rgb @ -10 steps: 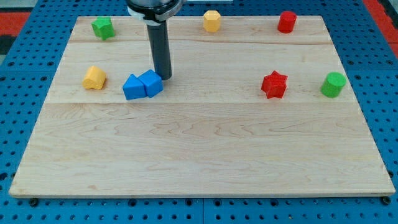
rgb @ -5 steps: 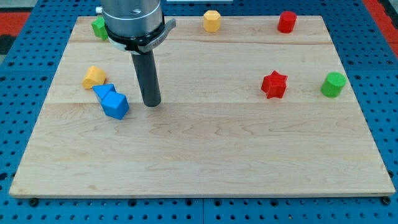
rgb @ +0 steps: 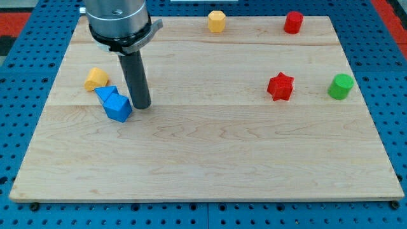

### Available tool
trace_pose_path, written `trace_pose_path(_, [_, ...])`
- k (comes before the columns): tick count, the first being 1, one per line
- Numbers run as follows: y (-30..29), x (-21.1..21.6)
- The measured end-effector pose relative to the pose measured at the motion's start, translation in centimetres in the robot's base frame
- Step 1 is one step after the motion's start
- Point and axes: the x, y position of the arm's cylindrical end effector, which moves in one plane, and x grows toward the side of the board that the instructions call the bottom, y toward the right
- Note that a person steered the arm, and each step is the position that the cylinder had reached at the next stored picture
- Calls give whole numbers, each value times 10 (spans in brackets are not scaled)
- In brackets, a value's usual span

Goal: Place blue cube and blue triangle horizontally each other

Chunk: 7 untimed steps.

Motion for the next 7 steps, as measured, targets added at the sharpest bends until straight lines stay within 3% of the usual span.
trace_pose_path(3, [-52, 11])
trace_pose_path(5, [-79, 57])
trace_pose_path(7, [-28, 25])
